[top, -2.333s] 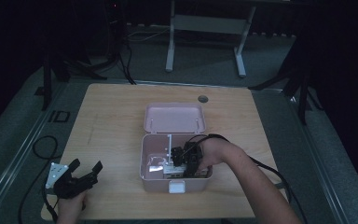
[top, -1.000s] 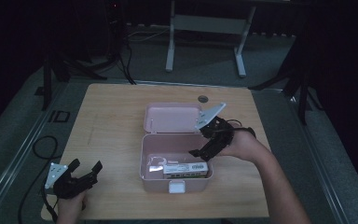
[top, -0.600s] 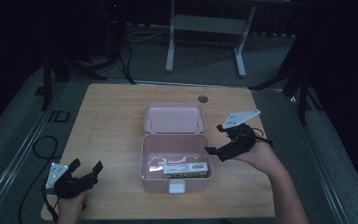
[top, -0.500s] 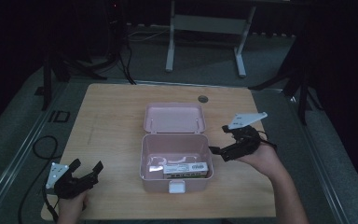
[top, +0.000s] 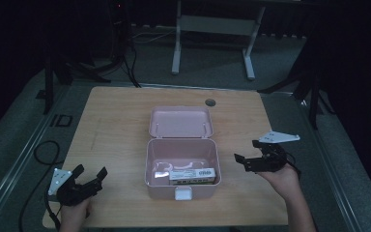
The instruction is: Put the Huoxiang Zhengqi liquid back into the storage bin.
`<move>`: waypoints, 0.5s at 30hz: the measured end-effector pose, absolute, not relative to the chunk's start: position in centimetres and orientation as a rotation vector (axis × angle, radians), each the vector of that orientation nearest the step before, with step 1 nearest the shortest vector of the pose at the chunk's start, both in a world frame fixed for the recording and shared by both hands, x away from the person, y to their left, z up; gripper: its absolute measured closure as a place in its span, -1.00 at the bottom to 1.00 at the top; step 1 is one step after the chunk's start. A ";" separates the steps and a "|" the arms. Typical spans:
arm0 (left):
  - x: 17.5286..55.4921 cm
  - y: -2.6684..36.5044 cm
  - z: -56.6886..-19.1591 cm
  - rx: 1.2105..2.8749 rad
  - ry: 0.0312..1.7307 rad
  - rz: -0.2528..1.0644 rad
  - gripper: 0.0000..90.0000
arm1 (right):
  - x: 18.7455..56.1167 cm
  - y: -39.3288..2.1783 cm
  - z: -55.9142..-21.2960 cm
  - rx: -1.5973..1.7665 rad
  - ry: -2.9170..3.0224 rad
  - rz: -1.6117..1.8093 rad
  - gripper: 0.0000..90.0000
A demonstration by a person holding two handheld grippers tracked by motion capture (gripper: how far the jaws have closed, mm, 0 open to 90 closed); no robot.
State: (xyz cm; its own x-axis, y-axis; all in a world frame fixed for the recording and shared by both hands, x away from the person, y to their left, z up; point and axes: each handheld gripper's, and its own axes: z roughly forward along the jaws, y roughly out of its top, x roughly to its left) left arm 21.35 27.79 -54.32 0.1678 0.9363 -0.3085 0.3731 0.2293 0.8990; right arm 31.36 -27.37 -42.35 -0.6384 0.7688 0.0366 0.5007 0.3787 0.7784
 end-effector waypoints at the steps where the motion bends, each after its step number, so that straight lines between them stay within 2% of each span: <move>1: 21.3 27.8 -54.3 1.339 1.404 0.647 -0.89 | 31.3 -27.6 -42.6 1.123 2.299 1.124 -0.77; 15: 21.4 27.7 -54.4 1.351 1.405 0.639 -0.89 | 29.6 -32.8 -47.3 1.410 2.085 1.054 -0.77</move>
